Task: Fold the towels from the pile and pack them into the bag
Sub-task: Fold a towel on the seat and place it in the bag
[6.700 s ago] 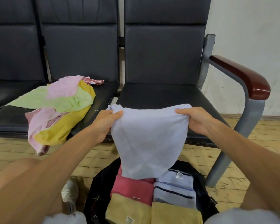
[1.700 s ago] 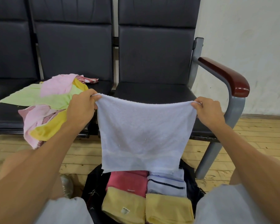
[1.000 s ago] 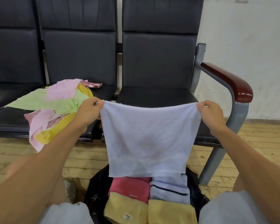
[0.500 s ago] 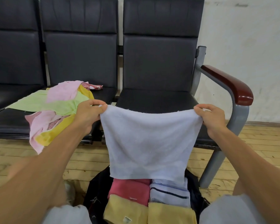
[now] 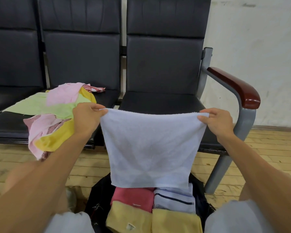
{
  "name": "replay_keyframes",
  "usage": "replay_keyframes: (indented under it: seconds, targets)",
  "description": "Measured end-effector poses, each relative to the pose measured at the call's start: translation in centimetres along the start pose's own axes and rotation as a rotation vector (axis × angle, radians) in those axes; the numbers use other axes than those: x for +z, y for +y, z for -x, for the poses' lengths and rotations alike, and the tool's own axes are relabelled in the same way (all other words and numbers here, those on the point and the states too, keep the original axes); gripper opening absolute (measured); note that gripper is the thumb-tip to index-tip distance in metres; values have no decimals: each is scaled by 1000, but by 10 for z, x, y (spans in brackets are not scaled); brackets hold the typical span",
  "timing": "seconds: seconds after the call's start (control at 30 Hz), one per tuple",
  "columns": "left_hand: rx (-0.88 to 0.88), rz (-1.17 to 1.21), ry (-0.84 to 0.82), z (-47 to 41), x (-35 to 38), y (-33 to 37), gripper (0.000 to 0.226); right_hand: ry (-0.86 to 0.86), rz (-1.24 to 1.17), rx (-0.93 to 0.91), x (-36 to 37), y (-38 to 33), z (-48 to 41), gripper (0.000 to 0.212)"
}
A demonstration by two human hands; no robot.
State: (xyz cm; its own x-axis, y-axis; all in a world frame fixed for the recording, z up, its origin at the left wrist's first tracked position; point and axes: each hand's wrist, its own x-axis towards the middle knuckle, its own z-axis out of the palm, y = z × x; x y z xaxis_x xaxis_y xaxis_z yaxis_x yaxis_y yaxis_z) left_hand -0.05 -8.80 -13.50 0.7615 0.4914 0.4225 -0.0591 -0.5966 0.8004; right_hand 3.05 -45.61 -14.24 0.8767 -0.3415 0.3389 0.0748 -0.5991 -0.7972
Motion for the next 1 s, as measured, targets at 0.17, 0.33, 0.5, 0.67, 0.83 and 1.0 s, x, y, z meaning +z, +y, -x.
replay_keyframes:
  seconds: [0.17, 0.33, 0.5, 0.67, 0.83, 1.0]
  targets:
    - [32, -24, 52, 3, 5, 6, 16, 31, 102, -59, -4, -4, 4, 19]
    - [-2, 8, 4, -7, 15, 15, 12, 85, 87, -93, -2, -13, -8, 11]
    - [-169, 194, -84, -29, 35, 32, 8, 31, 81, -37, 17, -20, -34, 17]
    - [-177, 233, -117, -60, 67, 29, 6, 14, 179, -90, 40, -11, -65, 25]
    - [-190, 213, -163, -83, 101, 9, 10, 54, 6, -53, 68, 1, -93, 27]
    - [-90, 269, -202, -90, 127, 11, 11, 54, -188, -93, 84, 5, -110, 29]
